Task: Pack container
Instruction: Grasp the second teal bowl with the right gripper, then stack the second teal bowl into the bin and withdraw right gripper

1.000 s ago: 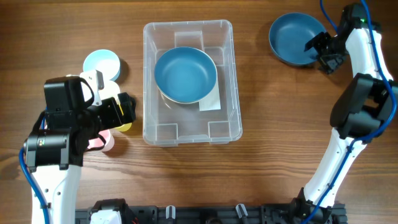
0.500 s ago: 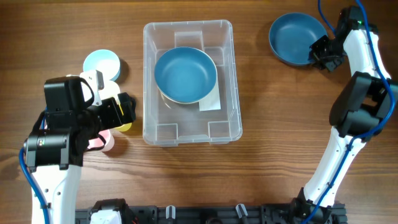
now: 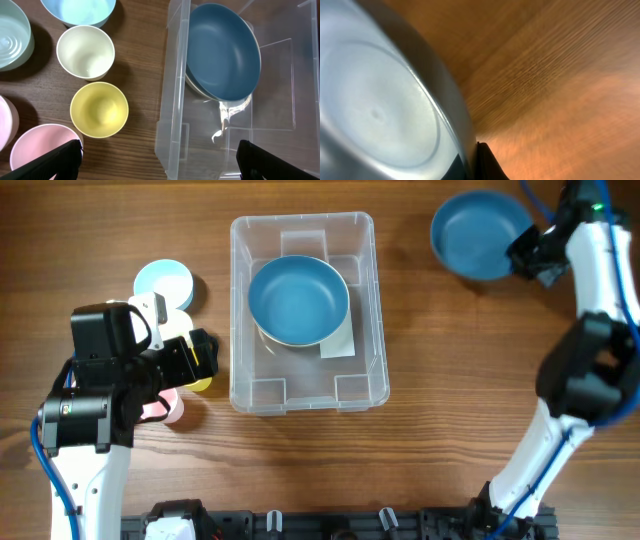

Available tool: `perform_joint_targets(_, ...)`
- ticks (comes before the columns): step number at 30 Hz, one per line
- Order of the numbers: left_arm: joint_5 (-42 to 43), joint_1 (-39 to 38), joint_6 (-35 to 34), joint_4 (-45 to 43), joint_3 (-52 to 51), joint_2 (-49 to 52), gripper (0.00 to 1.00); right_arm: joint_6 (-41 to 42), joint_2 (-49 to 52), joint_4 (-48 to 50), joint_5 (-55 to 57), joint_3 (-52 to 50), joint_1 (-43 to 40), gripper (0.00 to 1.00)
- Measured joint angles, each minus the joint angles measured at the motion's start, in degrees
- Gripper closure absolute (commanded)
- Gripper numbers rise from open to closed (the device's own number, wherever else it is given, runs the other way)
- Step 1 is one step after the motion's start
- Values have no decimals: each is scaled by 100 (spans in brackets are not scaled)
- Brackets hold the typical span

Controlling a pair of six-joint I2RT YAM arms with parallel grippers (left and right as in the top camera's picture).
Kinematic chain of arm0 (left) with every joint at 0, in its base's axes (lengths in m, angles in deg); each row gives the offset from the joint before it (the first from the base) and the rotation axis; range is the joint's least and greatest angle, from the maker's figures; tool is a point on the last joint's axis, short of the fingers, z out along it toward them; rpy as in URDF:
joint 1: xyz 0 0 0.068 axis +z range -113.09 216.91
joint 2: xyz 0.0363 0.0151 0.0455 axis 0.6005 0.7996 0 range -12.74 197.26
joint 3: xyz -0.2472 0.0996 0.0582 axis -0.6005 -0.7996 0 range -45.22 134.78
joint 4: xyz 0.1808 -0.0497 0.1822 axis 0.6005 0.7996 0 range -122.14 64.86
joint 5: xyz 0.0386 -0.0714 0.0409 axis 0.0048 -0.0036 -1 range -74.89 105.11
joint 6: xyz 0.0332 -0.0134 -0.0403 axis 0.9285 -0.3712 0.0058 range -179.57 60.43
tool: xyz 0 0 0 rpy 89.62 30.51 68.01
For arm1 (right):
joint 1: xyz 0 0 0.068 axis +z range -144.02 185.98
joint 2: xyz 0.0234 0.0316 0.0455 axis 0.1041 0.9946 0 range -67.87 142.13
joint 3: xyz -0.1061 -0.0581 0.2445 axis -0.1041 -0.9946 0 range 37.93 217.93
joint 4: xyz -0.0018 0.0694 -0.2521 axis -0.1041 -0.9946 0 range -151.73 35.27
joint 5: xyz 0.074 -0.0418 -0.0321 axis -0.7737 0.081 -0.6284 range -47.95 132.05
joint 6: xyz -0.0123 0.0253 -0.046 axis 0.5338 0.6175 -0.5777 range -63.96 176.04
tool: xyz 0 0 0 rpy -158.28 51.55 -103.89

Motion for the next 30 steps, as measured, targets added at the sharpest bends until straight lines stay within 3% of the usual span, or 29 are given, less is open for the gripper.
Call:
perform_joint_targets(4, 0, 0, 0, 7, 0, -2, 0, -511, -2312, -332, -13, 79, 422, 96)
perform_joint_targets(7, 0, 0, 0, 4, 0, 0, 0, -973, -3171, -658, -114, 142, 1639, 96)
perform_joint_targets(13, -2, 0, 0, 2, 0, 0, 0, -1364, -2179, -846, -87, 127, 3574, 96)
perform_joint_targets(18, 0, 0, 0, 0, 0, 0, 0, -1497, -782, -627, -13, 101, 4133, 95)
perform_joint_targets(19, -2, 0, 0, 2, 0, 0, 0, -1499, -557, -518, -4, 87, 4183, 83)
perform_joint_targets(20, -2, 0, 0, 2, 0, 0, 0, -1486, -382, -417, -2, 85, 4210, 59)
perform_joint_targets(21, 0, 0, 0, 2, 0, 0, 0, -1502, -313, -337, -2, 74, 4210, 50)
perform_joint_targets(26, -2, 0, 0, 2, 0, 0, 0, -1475, -319, -195, 284, 74, 4199, 41)
perform_joint_targets(27, 0, 0, 0, 2, 0, 0, 0, -1467, -361, -273, 476, 74, 4199, 33)
perform_joint_targets(28, -2, 0, 0, 2, 0, 0, 0, -1467, -597, -306, 793, 74, 4194, 7)
perform_joint_targets(30, 0, 0, 0, 4, 0, 0, 0, -1471, -1276, -424, 1200, 35, 4127, 0)
